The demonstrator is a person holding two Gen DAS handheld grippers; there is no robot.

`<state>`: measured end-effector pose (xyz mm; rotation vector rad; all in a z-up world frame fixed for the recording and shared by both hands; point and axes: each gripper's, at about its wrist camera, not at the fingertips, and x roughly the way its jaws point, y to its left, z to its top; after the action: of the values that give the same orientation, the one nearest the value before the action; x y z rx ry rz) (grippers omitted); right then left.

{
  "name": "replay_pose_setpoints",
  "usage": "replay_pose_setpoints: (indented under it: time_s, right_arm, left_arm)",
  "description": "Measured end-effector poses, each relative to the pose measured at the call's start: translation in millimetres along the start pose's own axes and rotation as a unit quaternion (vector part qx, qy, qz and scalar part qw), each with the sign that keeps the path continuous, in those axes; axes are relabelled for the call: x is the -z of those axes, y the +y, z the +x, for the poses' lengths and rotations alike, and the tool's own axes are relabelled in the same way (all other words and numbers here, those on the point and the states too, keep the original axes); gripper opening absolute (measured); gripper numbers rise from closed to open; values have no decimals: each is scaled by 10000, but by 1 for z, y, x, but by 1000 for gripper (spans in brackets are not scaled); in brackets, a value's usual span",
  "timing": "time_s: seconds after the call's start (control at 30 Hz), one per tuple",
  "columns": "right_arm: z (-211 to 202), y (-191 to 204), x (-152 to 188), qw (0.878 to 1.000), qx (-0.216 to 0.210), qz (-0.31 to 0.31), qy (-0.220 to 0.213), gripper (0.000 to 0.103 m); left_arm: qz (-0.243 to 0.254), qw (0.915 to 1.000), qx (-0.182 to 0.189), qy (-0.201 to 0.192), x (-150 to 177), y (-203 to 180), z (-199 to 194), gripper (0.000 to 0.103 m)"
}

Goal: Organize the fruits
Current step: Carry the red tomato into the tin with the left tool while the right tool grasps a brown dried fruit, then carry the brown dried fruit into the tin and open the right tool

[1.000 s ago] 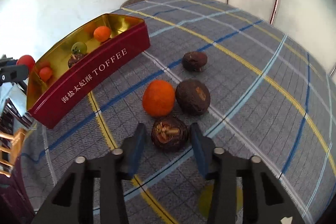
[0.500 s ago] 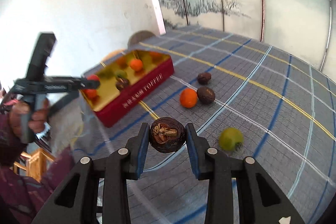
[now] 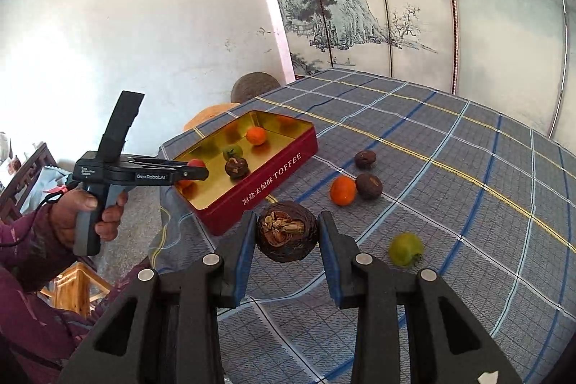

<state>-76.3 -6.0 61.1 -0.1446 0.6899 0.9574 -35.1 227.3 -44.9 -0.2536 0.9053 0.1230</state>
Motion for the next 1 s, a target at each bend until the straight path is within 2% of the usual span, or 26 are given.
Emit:
replay_pose_setpoints:
  time_s: [0.17,0.3,0.4,0.43,0.47,0.6,0.73,0.83,1.0]
  right_arm:
    - [0,4,-1,10000,-31,7,5,32]
    - [0,7,-3,10000,-49,-15,2,32]
    - [0,10,-6,10000,-71,-40,-1,32]
    - [0,11,-7,10000,-75,-52,-5,32]
    - [1,13,-7,9999,-83,-64,-3,32]
    - [6,20,-13,9997,-223,-110,9,32]
    - [19,37,-25,9986,-447,-289,48,32]
    - [36,48,-35,9967,-711,-367,95,32]
    - [86,63,-54,9912,-1258,-284,298,32]
  left_arm:
    - [295,9995,-68,7,-1,-12,10,32]
    - [252,9997,-22,26,-2,-12,13,33]
    - [145,9998,91,-66,-3,-8,8,49]
    - [109,9998,80,-136,-3,-6,4,57]
    - [74,9997,46,-217,-3,-4,0,60]
    - [85,9979,-275,-578,0,2,-22,60]
    - [23,9957,-541,-754,8,10,-40,60]
    - [-104,9914,-962,-880,16,20,-52,61]
    - [-184,9853,-1406,-954,24,34,-65,63]
